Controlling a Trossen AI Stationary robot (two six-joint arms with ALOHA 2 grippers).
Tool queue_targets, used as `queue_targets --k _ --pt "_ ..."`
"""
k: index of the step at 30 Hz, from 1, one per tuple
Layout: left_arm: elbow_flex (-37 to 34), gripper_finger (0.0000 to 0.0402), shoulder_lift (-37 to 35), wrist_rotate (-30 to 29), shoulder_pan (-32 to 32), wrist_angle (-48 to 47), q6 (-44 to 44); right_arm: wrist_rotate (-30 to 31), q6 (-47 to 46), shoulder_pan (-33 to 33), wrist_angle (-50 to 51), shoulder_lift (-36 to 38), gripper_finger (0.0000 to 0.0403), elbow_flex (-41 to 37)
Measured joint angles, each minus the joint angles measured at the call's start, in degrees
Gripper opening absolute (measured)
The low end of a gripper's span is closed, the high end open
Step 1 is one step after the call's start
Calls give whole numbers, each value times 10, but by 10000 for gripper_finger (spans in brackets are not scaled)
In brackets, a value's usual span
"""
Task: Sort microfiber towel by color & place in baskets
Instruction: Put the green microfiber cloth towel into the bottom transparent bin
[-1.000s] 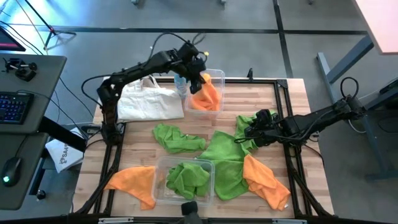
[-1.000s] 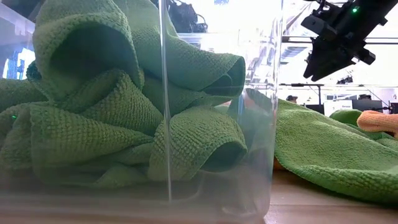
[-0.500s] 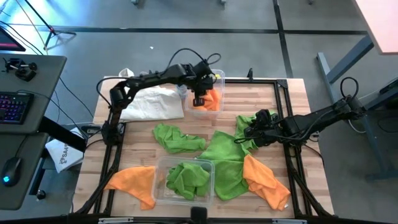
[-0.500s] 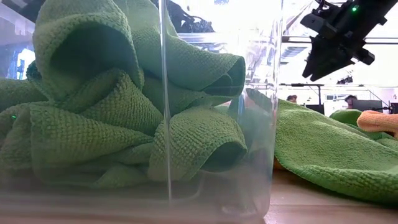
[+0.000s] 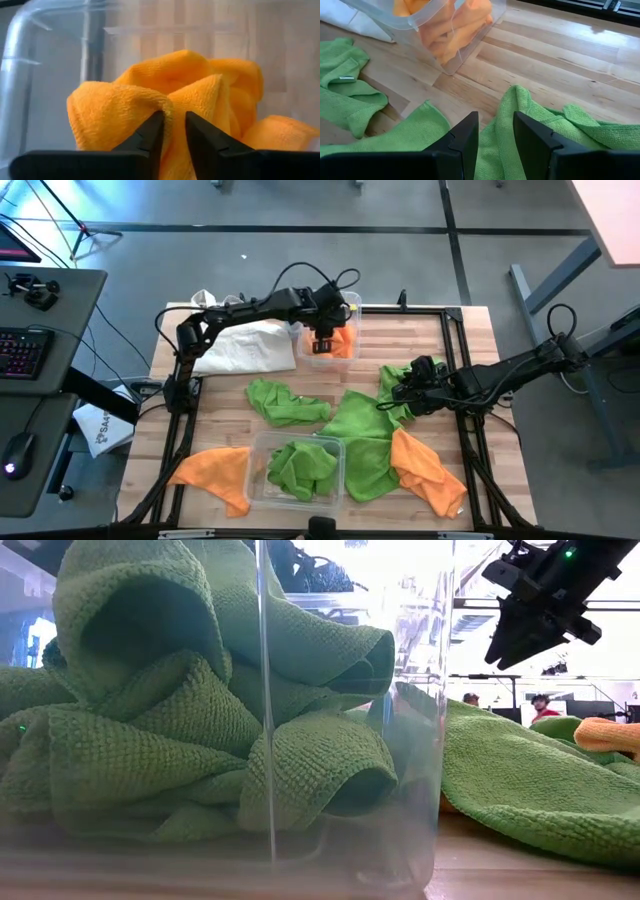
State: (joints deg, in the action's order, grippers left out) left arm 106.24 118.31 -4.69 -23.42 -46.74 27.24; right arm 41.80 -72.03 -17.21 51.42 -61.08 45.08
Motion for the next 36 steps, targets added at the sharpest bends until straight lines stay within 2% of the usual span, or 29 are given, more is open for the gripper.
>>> queue_targets --k 4,12,16,19,22,26,30,36 --pt "0 96 -30 -36 8 4 -1 -1 0 0 -1 0 116 0" --pt "0 99 -122 -38 19 1 -53 -4 3 0 -3 0 116 0" --pt "0 99 -175 -29 26 -17 -115 -5 4 0 -3 0 116 0" --pt "-19 99 -222 9 33 -30 -153 -15 4 0 -3 0 116 0" --pt "-89 99 -277 37 40 -24 -196 -17 0 0 -9 0 116 0" --pt "-229 99 -362 16 62 31 -263 -20 0 0 -12 0 116 0" --pt "-343 99 -455 0 94 95 -342 -55 8 0 -29 0 120 0" --pt "-429 99 -550 -71 157 112 -446 -145 177 0 -114 -2 148 0"
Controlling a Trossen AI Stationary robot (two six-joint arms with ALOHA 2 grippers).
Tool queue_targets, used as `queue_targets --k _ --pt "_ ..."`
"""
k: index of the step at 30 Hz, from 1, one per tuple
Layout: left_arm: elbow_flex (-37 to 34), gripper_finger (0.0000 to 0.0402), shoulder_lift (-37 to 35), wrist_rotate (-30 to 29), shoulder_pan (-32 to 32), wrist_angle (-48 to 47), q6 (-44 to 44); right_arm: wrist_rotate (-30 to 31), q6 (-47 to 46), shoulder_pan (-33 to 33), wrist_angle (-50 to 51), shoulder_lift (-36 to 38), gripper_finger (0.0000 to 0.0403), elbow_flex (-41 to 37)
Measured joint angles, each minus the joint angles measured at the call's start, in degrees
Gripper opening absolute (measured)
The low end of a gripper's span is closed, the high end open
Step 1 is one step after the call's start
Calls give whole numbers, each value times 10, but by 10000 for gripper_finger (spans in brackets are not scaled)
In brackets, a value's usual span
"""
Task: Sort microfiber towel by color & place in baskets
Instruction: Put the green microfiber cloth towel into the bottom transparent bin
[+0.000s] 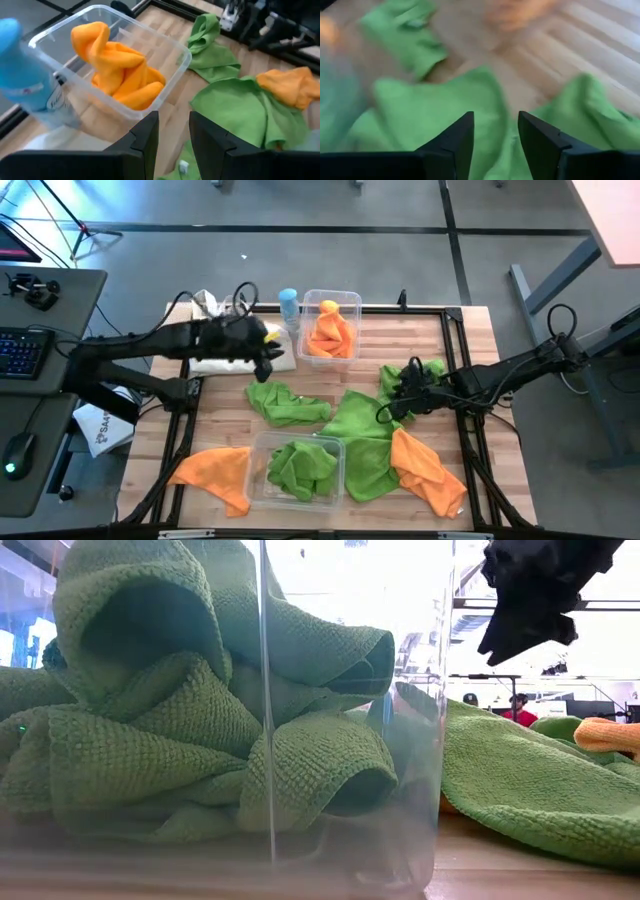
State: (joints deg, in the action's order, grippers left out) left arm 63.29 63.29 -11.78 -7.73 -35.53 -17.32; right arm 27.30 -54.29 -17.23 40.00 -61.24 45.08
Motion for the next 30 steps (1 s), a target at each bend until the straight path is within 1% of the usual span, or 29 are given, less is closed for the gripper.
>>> queue_targets --k 3,7,9,11,15,18,22,25,27,30 --pt "-23 99 -28 -29 26 -1 -34 -54 115 0 -46 -11 165 0" --pt "-28 99 -38 -59 51 -12 -65 -129 276 -8 -85 -46 178 0" --pt "-28 99 -38 -72 59 -12 -75 -148 332 -16 -93 -68 179 3" --pt "-28 99 -36 -80 65 -12 -81 -156 363 -23 -99 -91 179 9" --pt "-28 99 -32 -83 74 -13 -83 -185 380 -32 -109 -143 179 16" --pt "-28 99 -33 -84 79 -12 -96 -224 374 -36 -124 -182 179 16" --pt "-28 99 -33 -86 86 -13 -97 -246 349 -45 -162 -224 179 16" --pt "-28 99 -33 -86 87 -13 -97 -240 342 -54 -193 -245 178 16" --pt "-28 99 -33 -86 87 -13 -96 -219 334 -58 -195 -258 176 16" --pt "-28 99 -33 -85 87 -15 -96 -199 321 -62 -194 -274 155 16"
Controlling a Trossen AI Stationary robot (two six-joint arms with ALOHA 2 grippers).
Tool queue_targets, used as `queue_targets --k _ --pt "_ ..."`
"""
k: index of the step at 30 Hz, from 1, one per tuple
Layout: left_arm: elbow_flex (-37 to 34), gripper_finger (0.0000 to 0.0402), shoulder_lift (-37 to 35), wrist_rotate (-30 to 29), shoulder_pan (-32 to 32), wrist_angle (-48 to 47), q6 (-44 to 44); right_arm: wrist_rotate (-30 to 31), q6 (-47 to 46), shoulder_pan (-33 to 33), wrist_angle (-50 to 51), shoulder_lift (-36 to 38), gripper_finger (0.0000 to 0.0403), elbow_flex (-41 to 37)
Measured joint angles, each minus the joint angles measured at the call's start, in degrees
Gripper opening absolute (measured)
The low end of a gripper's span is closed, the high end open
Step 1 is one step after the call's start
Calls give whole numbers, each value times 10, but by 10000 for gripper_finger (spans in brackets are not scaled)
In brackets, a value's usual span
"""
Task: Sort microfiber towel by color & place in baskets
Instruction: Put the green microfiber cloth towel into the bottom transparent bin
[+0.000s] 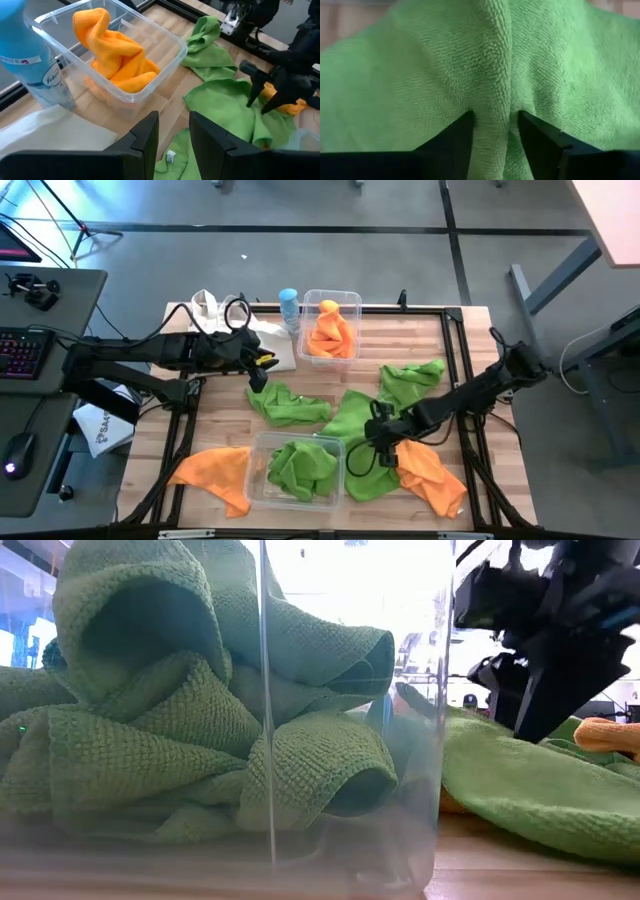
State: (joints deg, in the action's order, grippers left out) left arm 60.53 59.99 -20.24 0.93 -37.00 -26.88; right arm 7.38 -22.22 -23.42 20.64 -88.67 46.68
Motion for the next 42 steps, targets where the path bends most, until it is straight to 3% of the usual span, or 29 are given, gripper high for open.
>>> queue_targets --k 8,15,23,31,36,42 --pt "0 99 -5 12 31 -26 62 10 -103 0 23 -14 11 35" --pt "-37 99 -52 -12 86 -34 61 71 -149 -16 275 -14 4 209" --pt "-135 99 -149 -19 130 -35 19 100 -288 -35 511 -14 2 428" --pt "-180 99 -197 -7 152 -35 6 167 -385 -65 592 -33 1 597" --pt "-190 99 -203 3 159 -35 14 170 -394 -74 693 -124 0 737" --pt "-206 99 -203 17 164 -36 15 172 -368 -76 690 -214 0 885"
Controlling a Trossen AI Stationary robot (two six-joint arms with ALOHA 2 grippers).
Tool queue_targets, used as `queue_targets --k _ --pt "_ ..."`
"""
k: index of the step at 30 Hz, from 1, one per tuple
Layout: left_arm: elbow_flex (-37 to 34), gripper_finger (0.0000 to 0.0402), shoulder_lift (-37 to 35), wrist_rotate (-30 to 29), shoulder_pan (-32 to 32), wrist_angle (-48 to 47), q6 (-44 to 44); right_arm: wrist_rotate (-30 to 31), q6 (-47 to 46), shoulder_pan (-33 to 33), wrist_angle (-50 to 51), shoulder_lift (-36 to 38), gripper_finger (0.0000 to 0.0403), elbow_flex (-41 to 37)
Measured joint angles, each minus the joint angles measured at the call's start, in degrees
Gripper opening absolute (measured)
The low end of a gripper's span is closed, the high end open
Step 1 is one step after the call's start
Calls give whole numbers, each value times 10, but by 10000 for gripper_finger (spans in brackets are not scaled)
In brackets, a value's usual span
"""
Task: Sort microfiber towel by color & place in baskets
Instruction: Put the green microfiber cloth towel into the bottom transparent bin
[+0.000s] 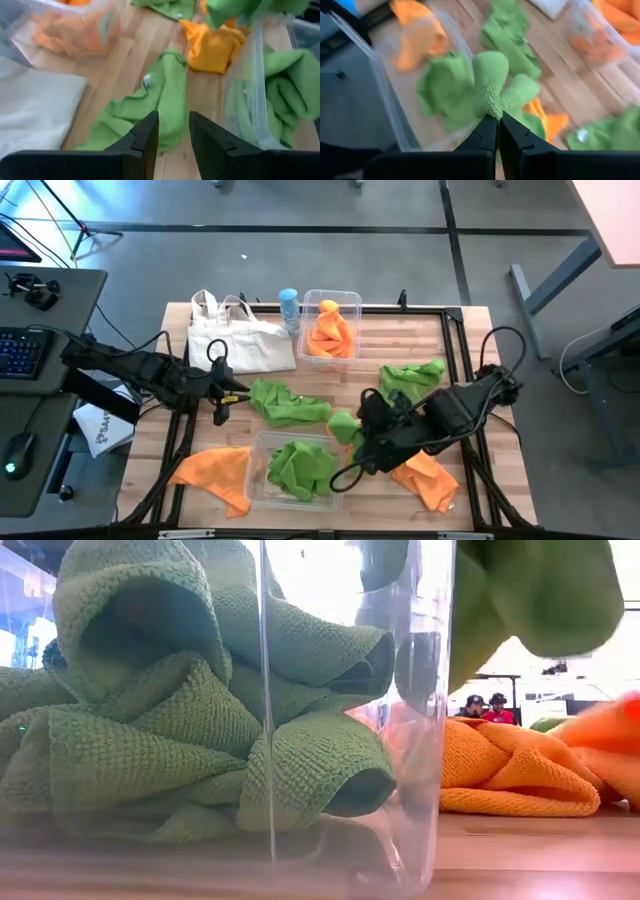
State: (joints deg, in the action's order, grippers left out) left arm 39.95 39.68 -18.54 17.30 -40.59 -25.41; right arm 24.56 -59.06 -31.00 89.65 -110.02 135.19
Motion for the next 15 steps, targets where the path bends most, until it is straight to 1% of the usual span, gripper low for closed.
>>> queue_targets --k 3,6,9,15 --pt "-3 99 0 5 4 0 0 21 15 -4 -54 7 0 -25" --pt "-4 99 0 8 9 0 0 47 -3 -7 -56 7 0 -26" --pt "-4 99 0 16 16 2 -5 80 -1 -9 -88 8 0 -24" --pt "-4 99 0 16 30 2 -10 129 89 -9 -215 8 0 -24"
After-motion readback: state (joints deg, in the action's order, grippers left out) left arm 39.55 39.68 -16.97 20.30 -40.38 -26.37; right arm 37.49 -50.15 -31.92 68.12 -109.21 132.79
